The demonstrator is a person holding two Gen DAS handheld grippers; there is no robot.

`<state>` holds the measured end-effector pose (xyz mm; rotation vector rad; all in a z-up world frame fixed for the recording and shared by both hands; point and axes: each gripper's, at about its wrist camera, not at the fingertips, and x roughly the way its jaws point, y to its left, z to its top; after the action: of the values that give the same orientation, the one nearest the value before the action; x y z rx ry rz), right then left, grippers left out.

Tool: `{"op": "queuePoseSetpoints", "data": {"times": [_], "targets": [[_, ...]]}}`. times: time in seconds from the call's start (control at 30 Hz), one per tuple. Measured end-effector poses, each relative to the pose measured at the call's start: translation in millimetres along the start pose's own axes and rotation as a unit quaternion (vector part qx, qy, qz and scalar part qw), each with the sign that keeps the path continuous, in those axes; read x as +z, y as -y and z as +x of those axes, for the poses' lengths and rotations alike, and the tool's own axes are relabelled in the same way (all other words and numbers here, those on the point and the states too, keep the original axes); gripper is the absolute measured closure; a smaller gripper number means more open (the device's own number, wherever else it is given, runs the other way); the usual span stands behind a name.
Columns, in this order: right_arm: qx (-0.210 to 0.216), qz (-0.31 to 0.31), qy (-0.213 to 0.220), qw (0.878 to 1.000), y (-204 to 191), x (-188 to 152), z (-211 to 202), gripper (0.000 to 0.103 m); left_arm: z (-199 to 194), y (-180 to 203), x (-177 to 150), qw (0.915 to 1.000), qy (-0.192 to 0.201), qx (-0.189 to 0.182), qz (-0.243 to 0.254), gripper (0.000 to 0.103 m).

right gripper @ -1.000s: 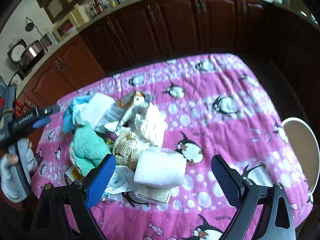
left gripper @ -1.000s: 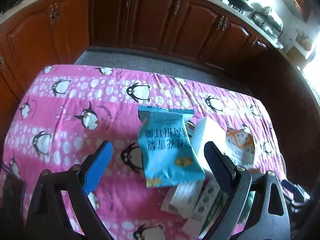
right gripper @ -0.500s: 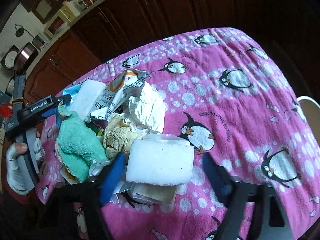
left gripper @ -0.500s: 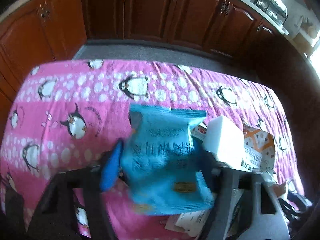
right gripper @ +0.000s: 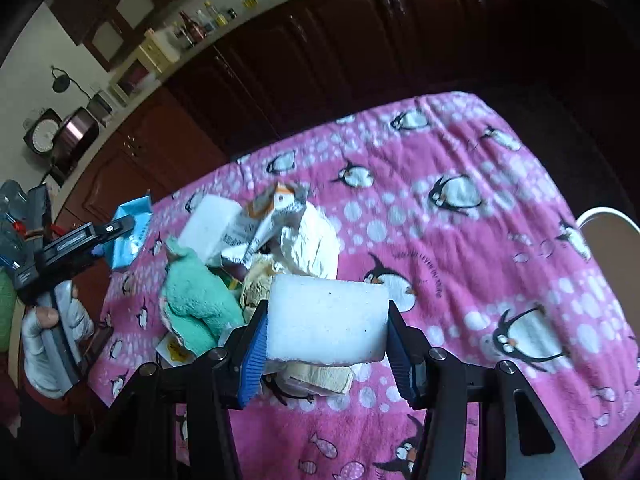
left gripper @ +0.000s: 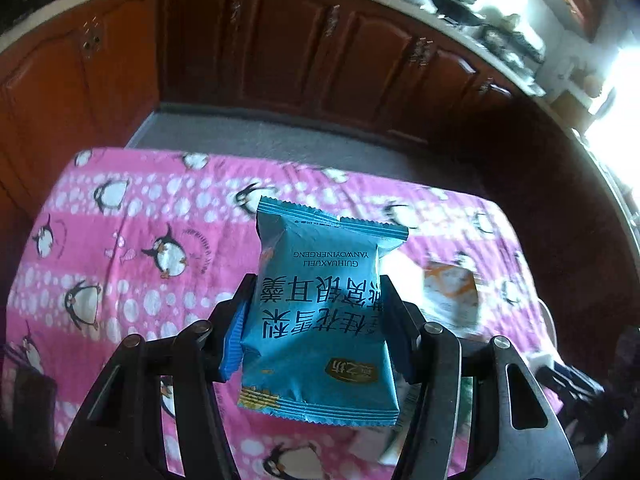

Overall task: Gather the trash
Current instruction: 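Carry both items over the white bucket and open both tools to drop them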

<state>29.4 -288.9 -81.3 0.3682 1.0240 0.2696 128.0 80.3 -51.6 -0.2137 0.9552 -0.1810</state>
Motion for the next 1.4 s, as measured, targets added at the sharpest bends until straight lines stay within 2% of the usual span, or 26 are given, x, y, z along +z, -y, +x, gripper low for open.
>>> {"op": "queuePoseSetpoints", "data": {"times": [0.13, 0.3, 0.47, 0.7, 0.93, 1.13, 1.2, 1.27, 1.33, 1.4], "targets": [[-0.006, 0.005, 0.014, 1.000, 9.8, 0.3, -17.4, 0.051, -18.5, 38.2, -3.0, 0.9989, 0.006, -0.030, 0.035, 0.046], [-0.043, 0.018, 0.036, 0.998, 43.4, -0.8, -47.8, 0.051, -25.2, 101.0, -12.1, 0.9937, 0.001, -0.069, 0.088, 0.046], [-0.098, 0.048, 0.046, 0.993, 93.6, -7.9, -73.8, 0.050, -12.2, 175.1, -27.3, 0.9826, -0.027, -0.121, 0.139, 0.046], [-0.178, 0.120, 0.040, 0.976, 190.7, -27.0, -96.7, 0.050, 21.2, 278.2, -55.1, 0.9623, -0.071, -0.174, 0.197, 0.046], [-0.208, 0.165, 0.026, 0.964, 253.2, -37.1, -92.6, 0.050, 71.8, 358.5, -71.6, 0.9466, -0.119, -0.212, 0.212, 0.046], [-0.236, 0.174, 0.022, 0.956, 273.5, -38.3, -88.4, 0.049, 115.6, 412.0, -90.3, 0.9369, -0.153, -0.235, 0.209, 0.046], [-0.243, 0.182, 0.027, 0.952, 280.8, -38.7, -88.6, 0.046, 123.5, 419.2, -94.5, 0.9330, -0.161, -0.245, 0.209, 0.046], [-0.247, 0.188, 0.033, 0.950, 284.8, -39.4, -89.4, 0.044, 131.9, 427.7, -100.1, 0.9291, -0.167, -0.255, 0.209, 0.043], [-0.251, 0.195, 0.032, 0.948, 289.9, -42.3, -91.2, 0.031, 141.1, 433.4, -105.5, 0.9230, -0.181, -0.267, 0.210, 0.041], [-0.250, 0.203, 0.035, 0.946, 293.7, -44.6, -92.3, 0.026, 146.7, 436.0, -111.0, 0.9184, -0.195, -0.274, 0.208, 0.037]]}}
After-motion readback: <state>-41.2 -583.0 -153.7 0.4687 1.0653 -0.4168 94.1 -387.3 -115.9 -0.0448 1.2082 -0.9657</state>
